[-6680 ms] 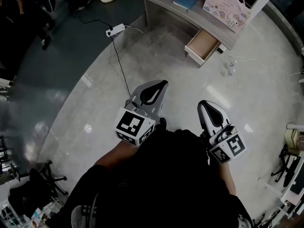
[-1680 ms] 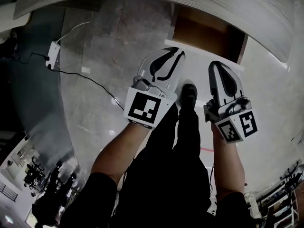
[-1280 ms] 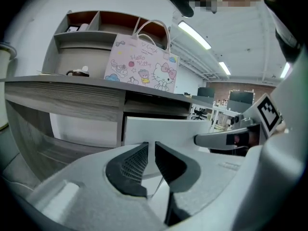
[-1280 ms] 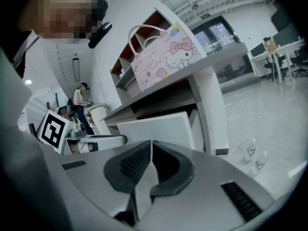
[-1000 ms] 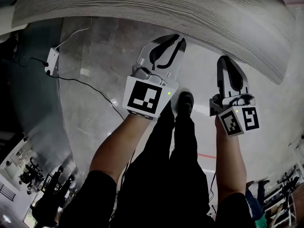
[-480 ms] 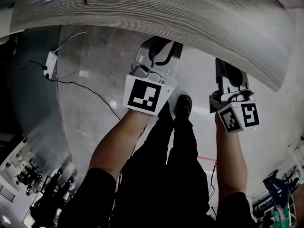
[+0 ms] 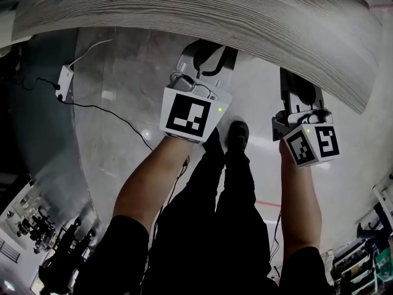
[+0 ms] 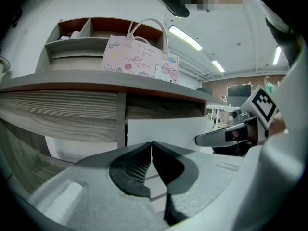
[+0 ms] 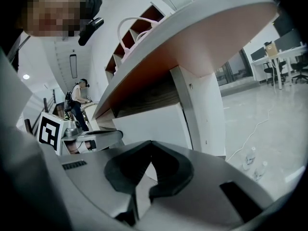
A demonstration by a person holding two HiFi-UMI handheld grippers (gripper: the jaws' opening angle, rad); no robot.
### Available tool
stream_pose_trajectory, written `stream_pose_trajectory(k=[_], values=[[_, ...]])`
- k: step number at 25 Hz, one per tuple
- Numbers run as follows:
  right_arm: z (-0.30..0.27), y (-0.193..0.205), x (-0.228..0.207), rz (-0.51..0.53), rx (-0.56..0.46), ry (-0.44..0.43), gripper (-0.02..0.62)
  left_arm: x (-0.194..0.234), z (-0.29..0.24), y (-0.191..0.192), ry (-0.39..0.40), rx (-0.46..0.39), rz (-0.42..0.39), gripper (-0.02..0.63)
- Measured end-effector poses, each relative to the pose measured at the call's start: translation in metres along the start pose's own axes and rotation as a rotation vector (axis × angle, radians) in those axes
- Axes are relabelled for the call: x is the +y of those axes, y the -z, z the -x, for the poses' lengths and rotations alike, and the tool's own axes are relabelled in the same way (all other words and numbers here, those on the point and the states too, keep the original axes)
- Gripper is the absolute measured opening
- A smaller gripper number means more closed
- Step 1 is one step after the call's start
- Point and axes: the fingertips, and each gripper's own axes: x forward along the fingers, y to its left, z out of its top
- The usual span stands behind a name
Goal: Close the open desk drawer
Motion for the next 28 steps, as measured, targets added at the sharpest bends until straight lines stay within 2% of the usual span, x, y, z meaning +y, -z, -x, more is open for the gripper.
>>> stream_pose_trajectory(k=[3,6,7,8,9,12,14,17,22,28], values=[[0.0,-0.002,0.001,-0.01,-0.025,0.006,0.015,0.0,0.0,0.0,-0.004,-0.007,-0.033,0.014],[-0.002,0.029,-0.004,-0.109,0.024,0.012,0.02,0.0,0.0,0.003,-0.015,-0.01,-0.027,0.015],[-0.004,0.048,-0.007,-0.153,0.07,0.012,0.052,0.0,0.001,0.005,-0.015,-0.003,-0.011,0.015],[-0.005,0.064,-0.01,-0.2,0.107,0.011,0.174,-0.002,0.003,0.007,-0.012,0.002,0.002,0.015],[-0.006,0.074,-0.013,-0.248,0.12,0.011,0.227,-0.004,0.005,0.01,-0.006,0.005,0.009,0.015],[-0.008,0.07,-0.026,-0.359,0.042,0.013,0.224,-0.013,0.01,0.02,0.016,0.015,0.027,0.015],[-0.012,0.057,-0.031,-0.37,-0.002,0.021,0.195,-0.015,0.011,0.026,0.024,0.022,0.039,0.015],[-0.013,0.057,-0.036,-0.371,0.03,0.05,0.156,-0.016,0.01,0.031,0.031,0.029,0.052,0.015],[-0.013,0.055,-0.039,-0.397,0.035,0.047,0.088,-0.017,0.007,0.03,0.045,0.028,0.053,0.015],[-0.012,0.056,-0.041,-0.387,0.04,0.037,0.081,-0.02,0.005,0.026,0.051,0.021,0.059,0.015]])
